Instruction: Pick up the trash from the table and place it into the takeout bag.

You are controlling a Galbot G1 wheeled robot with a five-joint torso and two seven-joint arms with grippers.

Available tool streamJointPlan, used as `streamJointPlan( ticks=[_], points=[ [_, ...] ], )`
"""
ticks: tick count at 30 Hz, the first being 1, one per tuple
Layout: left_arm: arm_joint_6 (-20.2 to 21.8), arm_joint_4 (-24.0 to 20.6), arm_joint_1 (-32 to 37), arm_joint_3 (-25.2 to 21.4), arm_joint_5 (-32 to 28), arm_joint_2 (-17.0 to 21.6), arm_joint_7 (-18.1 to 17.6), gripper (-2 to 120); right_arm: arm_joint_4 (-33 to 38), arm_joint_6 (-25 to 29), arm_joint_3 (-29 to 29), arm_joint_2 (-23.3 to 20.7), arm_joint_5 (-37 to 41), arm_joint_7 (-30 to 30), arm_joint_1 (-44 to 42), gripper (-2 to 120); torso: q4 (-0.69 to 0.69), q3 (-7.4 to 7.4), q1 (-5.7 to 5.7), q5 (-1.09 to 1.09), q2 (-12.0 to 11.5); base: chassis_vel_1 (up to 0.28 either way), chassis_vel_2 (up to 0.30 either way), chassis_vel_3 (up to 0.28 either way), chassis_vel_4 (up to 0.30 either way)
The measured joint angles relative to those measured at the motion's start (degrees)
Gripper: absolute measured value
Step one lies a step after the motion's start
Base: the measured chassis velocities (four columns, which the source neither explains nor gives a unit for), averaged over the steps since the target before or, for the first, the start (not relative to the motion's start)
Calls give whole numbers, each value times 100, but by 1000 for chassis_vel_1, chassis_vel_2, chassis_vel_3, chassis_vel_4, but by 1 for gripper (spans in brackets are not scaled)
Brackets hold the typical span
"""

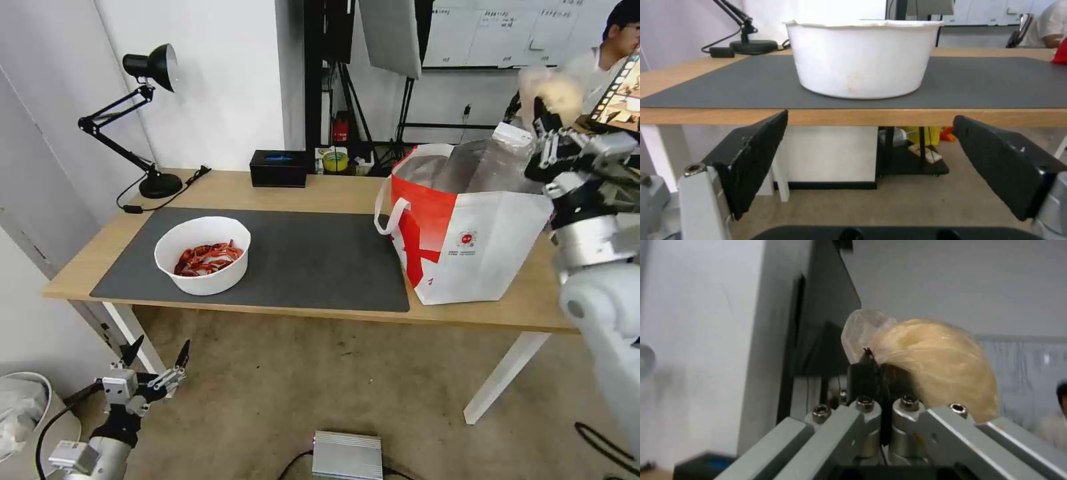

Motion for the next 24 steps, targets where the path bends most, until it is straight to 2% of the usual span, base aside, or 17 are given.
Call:
streamJointPlan(
  ticks=[2, 4, 5, 7, 11, 13, 14, 17, 24],
  points=[
    [-1, -16, -7, 0, -7, 4, 12, 100, -59, -192, -93, -75, 140, 94, 107, 0, 0, 0, 1, 1, 0, 0, 0, 0, 0],
    [-2, -62, -34, 3, -12, 7, 21, 100, -113, -729, -280, -240, 528, 298, 326, 0, -1, 0, 1, 0, 0, 0, 0, 0, 0],
    [-2, -62, -34, 3, -12, 7, 21, 100, -113, -729, -280, -240, 528, 298, 326, 0, -1, 0, 1, 0, 0, 0, 0, 0, 0],
    [-2, -101, -45, 9, -13, 7, 23, 100, -152, -1158, -400, -365, 990, 446, 519, 0, -1, 0, 1, 0, 0, 0, 0, 0, 0],
    [-2, -136, -43, 12, -16, 17, 26, 100, -234, -1533, -564, -447, 1548, 750, 747, 0, -1, 0, 0, 0, 0, 0, 0, 0, 0],
    [-6, -170, -13, 20, -17, 30, 30, 100, -276, -1895, -779, -543, 1985, 1072, 954, 0, -1, 0, 1, 1, 0, 0, 0, 0, 0],
    [-6, -170, -13, 20, -17, 30, 30, 100, -276, -1895, -779, -543, 1985, 1072, 954, 0, -1, 0, 1, 1, 0, 0, 0, 0, 0],
    [-33, -223, 37, 41, -16, 44, 39, 100, -288, -2424, -1090, -627, 2803, 1779, 1368, 0, -1, 0, 0, 0, 0, 0, 0, 0, 0],
    [-38, -312, 58, 72, 0, 23, 41, 100, -309, -2878, -1230, -629, 3623, 2538, 1660, 0, -1, 0, 0, 0, 0, 0, 0, 0, 0]
  ],
)
